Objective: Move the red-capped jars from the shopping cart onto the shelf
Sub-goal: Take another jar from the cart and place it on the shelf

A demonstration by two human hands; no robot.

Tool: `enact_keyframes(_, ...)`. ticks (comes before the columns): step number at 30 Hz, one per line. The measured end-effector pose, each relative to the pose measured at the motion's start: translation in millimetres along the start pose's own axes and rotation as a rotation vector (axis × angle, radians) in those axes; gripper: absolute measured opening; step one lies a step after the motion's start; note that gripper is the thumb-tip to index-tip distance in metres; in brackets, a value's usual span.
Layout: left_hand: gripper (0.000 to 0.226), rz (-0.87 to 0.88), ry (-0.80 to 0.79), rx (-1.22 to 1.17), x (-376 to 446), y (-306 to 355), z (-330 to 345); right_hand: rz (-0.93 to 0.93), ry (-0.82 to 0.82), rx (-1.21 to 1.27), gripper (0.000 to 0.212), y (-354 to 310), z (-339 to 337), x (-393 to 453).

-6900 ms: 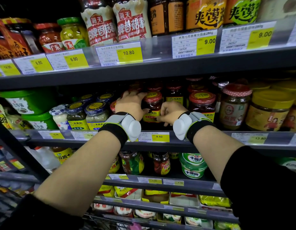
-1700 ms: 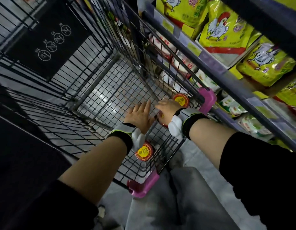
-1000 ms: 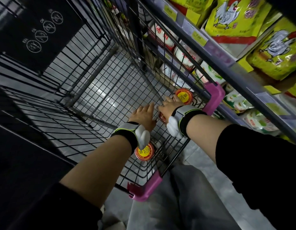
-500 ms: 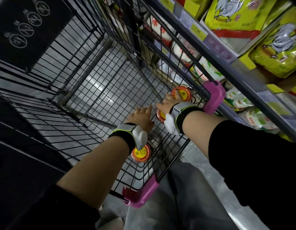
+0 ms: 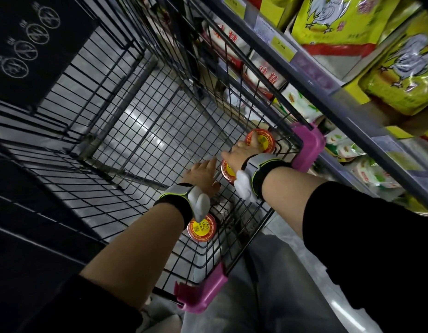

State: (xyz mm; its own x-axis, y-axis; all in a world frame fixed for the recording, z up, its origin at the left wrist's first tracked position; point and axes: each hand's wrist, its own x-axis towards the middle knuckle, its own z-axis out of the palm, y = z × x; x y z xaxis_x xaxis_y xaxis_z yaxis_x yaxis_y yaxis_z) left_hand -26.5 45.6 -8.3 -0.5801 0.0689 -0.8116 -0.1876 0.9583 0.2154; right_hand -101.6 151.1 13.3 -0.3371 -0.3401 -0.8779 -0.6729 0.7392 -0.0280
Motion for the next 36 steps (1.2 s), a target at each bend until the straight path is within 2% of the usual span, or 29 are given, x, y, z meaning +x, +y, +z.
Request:
enact_keyframes(2,0.084,0.003,-0.008,-0.005,0.4,-0.1,-1.0,0.001,0.013,0.008,0.064,-0.5,1.0,0.5)
enact_keyframes(6,0.089,0.007,0.005,-0.028,-1.2,-3.0,0.2,-0.018,0.02,0.044,0.073,-0.3,-3.1,-4.6)
enact_keyframes(13,0.099,0.004,0.053,-0.107,-9.8,-6.1,-1.1,-0.029,0.11,0.225,0.061,-1.2,-7.9,-7.9)
enact_keyframes(18,0.101,-0.009,0.17,-0.148,-14.3,-6.4,-2.9,-0.044,0.123,0.314,0.079,-2.3,-12.0,-14.8)
enact_keyframes(24,0.098,-0.049,0.232,-0.291,-20.5,-5.6,-6.7,-0.044,0.174,0.377,0.08,-6.8,-11.9,-26.9)
enact_keyframes(36,0.087,-0.026,0.235,-0.253,-63.3,18.5,-28.9,-0.019,0.173,0.43,0.089,-4.4,-10.5,-65.8)
